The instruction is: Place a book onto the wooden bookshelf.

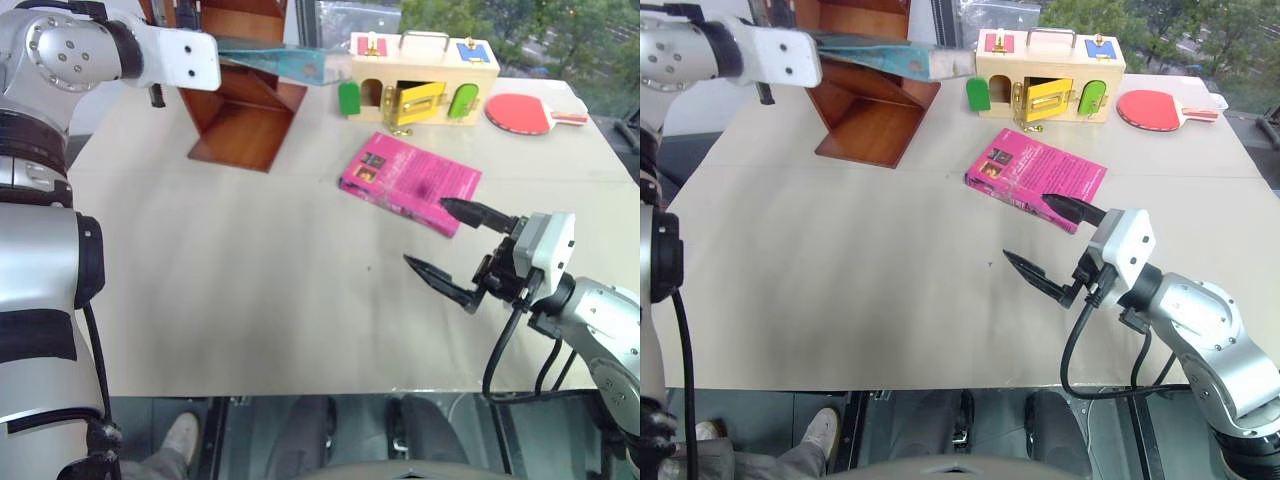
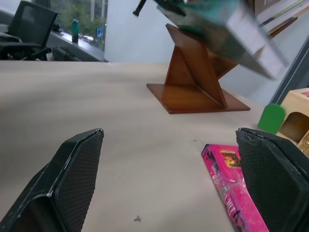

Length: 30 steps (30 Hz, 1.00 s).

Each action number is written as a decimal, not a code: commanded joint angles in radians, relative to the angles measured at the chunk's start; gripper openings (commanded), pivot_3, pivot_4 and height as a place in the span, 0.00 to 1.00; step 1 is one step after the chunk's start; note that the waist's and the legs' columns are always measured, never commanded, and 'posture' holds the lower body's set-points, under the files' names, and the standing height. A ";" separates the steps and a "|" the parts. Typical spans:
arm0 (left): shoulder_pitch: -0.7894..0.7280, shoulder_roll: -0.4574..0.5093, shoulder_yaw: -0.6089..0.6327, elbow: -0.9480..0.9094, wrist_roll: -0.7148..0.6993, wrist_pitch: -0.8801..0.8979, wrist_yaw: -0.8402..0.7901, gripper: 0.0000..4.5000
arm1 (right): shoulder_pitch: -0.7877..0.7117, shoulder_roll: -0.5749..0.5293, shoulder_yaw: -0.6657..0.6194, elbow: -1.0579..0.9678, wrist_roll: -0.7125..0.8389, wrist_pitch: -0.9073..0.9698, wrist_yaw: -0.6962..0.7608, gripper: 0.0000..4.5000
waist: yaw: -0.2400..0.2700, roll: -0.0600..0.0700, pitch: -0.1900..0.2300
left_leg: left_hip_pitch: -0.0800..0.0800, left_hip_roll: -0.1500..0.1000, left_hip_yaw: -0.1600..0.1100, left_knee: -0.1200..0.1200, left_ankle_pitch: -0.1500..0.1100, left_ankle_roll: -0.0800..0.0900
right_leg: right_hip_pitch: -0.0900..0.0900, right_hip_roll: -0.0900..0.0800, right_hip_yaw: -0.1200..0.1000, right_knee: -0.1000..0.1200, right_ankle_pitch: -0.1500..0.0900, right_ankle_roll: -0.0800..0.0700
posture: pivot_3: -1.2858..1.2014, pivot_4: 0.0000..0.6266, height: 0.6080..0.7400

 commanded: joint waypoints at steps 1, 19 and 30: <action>-0.081 0.007 -0.032 0.057 0.071 0.050 0.123 0.00 | -0.039 0.026 -0.015 -0.014 0.011 -0.017 0.005 1.00 | 0.000 0.000 0.001 | 0.000 0.000 0.000 0.000 0.000 0.000 | 0.000 0.000 0.000 0.000 0.000 0.000 | 0.52 0.24 1.00; -0.049 0.059 0.255 0.081 -0.252 -0.051 -0.221 0.80 | 0.004 0.061 -0.045 -0.064 0.010 -0.002 -0.014 1.00 | -0.011 0.000 0.001 | -0.001 0.000 0.000 0.000 0.000 0.000 | -0.001 -0.002 -0.002 0.001 0.000 0.000 | 0.52 0.24 1.00; 0.581 -0.357 0.567 -0.860 -1.035 0.597 -0.531 0.23 | -0.003 0.029 -0.129 -0.067 0.081 0.029 0.000 1.00 | -0.001 0.002 0.000 | 0.003 0.001 -0.004 0.009 0.000 0.000 | 0.006 -0.009 -0.003 0.007 0.000 0.000 | 0.52 0.24 1.00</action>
